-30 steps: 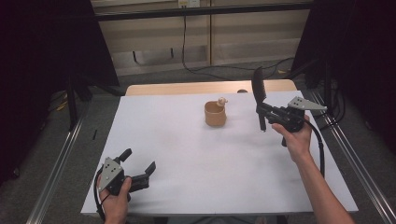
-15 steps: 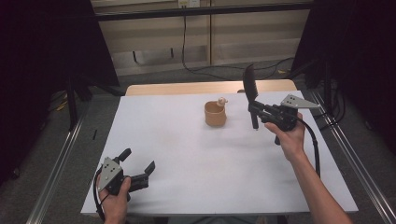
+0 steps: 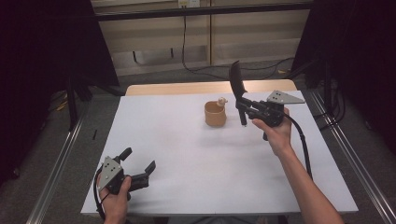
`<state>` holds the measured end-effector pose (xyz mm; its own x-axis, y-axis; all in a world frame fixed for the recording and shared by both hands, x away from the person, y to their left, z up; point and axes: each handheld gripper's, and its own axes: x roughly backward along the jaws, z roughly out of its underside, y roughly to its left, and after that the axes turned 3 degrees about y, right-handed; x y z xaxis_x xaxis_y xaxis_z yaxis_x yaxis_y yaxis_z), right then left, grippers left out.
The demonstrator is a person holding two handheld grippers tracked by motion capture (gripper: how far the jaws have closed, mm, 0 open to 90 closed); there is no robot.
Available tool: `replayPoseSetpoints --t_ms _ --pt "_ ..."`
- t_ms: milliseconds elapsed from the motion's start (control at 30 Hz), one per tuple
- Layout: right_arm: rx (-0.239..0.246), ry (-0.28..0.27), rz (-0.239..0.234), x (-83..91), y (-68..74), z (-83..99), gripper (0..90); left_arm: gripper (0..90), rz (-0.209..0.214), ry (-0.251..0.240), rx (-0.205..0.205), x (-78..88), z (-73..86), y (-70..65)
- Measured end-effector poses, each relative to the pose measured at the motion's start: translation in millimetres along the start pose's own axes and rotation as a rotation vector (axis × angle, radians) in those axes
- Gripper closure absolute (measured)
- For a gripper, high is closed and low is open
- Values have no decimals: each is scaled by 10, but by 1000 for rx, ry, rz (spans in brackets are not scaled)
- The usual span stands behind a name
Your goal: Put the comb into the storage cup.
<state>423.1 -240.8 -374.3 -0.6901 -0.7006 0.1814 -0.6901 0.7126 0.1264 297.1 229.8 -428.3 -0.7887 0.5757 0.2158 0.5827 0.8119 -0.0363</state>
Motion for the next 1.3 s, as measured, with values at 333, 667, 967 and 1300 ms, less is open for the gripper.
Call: replayPoseSetpoints --t_ms 333,667,967,1300 --pt "22 -5 -12 -152 59 -106 728 21 1 1 -1 -1 0 0" --pt "29 -10 -28 -319 99 -198 728 21 8 5 -4 -7 0 -4" --pt "26 -7 -27 -460 112 -217 728 21 13 7 -5 -16 5 -9" --pt "25 -8 -24 -593 116 -268 728 21 8 7 -10 -10 3 0"
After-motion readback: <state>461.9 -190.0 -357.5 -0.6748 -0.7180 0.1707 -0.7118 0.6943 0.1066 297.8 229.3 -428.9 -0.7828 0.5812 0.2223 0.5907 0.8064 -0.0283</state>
